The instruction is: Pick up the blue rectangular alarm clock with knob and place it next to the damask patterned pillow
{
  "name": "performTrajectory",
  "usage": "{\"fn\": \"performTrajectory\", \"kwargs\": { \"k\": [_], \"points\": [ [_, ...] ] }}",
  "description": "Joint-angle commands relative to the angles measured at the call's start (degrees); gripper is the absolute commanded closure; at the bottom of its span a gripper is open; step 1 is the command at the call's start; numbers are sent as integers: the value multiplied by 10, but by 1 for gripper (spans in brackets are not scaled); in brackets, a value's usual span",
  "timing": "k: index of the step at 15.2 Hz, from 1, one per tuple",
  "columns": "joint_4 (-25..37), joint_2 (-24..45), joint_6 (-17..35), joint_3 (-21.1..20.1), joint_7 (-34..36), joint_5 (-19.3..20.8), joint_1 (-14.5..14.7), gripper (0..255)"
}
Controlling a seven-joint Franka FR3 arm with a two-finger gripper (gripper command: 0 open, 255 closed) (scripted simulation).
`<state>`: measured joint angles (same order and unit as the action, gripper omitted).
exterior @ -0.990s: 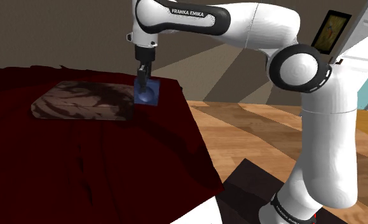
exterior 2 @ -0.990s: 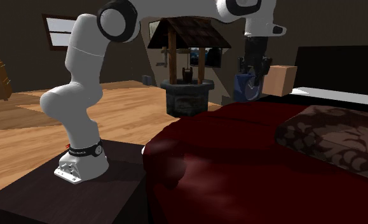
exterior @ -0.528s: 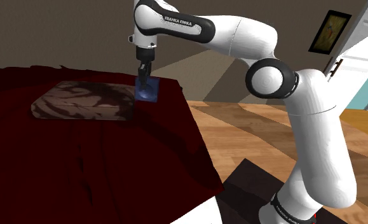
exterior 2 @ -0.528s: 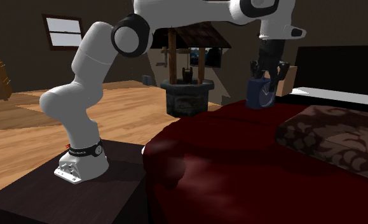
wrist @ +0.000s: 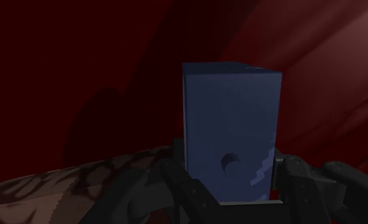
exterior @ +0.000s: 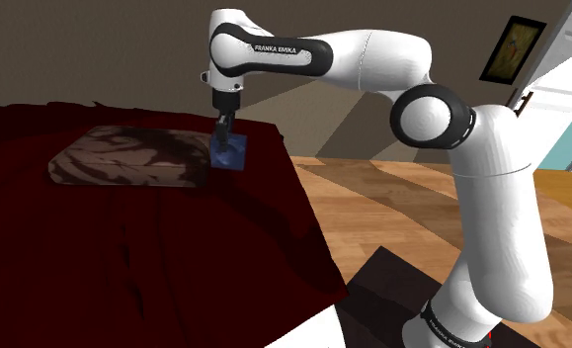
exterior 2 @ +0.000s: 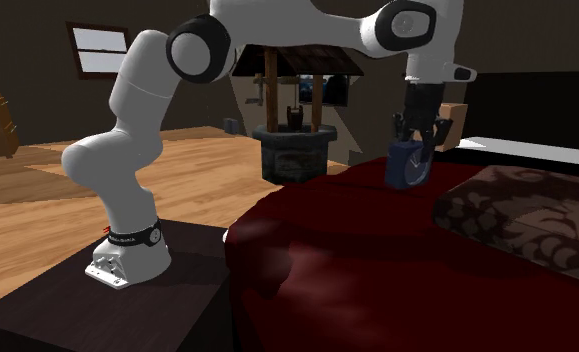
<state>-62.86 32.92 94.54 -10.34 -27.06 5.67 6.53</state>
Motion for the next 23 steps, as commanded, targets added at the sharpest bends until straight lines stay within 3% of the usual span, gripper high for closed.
{"fn": "performTrajectory", "kwargs": {
  "k": [1, 23],
  "points": [
    [-23, -4, 19, 0, 1, 0, -1, 255],
    [-166, 13, 179, 3, 7, 5, -8, 255]
  ]
}}
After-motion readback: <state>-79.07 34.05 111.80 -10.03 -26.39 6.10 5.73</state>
